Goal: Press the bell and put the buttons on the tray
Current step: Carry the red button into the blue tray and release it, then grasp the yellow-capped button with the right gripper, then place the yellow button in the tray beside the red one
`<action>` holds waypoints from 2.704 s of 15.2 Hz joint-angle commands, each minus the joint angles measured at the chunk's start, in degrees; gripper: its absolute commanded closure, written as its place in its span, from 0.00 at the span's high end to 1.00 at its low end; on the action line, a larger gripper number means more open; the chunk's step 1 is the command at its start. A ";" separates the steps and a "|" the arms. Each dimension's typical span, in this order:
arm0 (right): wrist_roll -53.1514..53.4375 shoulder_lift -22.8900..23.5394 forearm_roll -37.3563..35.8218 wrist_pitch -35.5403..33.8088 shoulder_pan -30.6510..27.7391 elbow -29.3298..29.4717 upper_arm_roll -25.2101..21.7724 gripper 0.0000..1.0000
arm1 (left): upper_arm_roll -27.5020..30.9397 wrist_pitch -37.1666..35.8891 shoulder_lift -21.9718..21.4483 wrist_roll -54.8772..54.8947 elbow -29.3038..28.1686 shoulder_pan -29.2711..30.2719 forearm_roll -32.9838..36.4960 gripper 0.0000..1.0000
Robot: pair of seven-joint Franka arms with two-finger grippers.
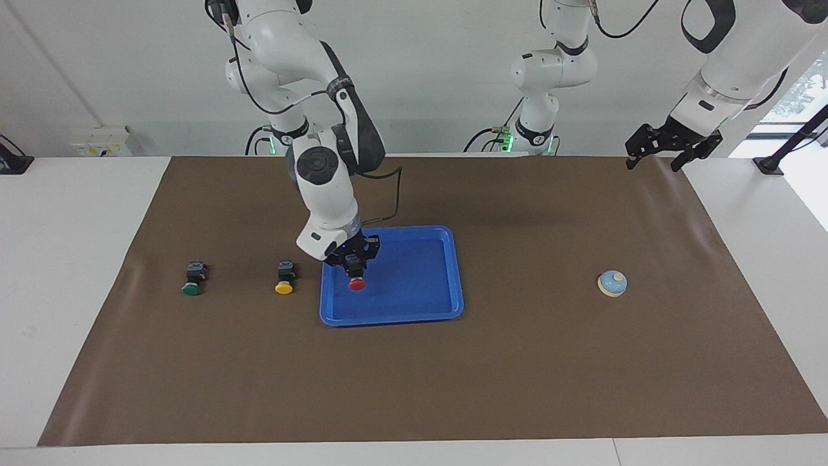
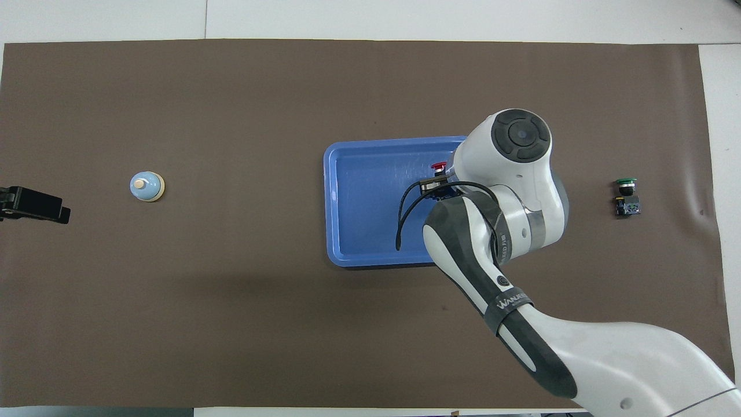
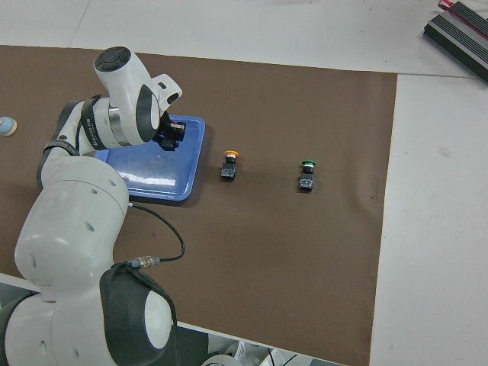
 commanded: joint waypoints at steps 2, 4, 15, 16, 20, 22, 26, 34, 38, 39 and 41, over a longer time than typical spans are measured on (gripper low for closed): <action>0.76 0.14 1.04 2.70 -0.15 -2.48 -0.23 0.00 | 0.22 -0.74 -0.38 0.53 0.46 -0.11 0.04 1.00; 1.55 0.14 1.21 6.04 0.63 -5.37 -0.23 0.00 | 0.22 -0.74 -0.38 0.53 0.46 -0.11 0.04 1.00; 0.86 -2.84 -0.28 -12.31 -5.33 4.90 -1.02 1.00 | 0.13 -0.74 -0.38 0.53 0.46 -0.11 0.04 1.00; -1.41 -2.94 -0.98 -12.23 -7.08 4.38 -1.02 1.00 | 0.13 -0.74 -0.38 0.53 0.46 -0.11 0.04 1.00; -11.79 -6.18 -1.60 -6.20 -13.68 -6.22 -1.02 1.00 | 0.22 -0.74 -0.38 0.53 0.46 -0.11 0.04 1.00; -12.25 -7.41 -1.60 2.67 -15.09 -13.44 -1.02 1.00 | 0.22 -0.74 -0.38 0.53 0.46 -0.11 0.04 1.00; -12.24 -6.63 -1.60 5.79 -15.18 -15.31 -1.02 1.00 | 0.22 -0.74 -0.38 0.53 0.46 -0.11 0.04 1.00; -16.29 -5.84 -1.69 3.78 -14.93 -12.26 -1.02 0.00 | 0.22 -0.74 -0.38 0.53 0.46 -0.11 0.04 1.00; -8.42 -2.42 -1.60 -7.03 -7.23 2.84 -1.02 0.00 | 0.22 -0.74 -0.38 0.53 0.46 -0.11 0.04 1.00; -2.98 -1.28 -1.60 -7.21 -3.45 5.40 -1.02 0.00 | 0.22 -0.74 -0.38 0.53 0.46 -0.11 0.04 1.00; 5.65 1.36 -1.51 -6.52 1.76 8.06 -0.93 0.00 | 0.22 -0.74 -0.38 0.53 0.46 -0.11 0.04 1.00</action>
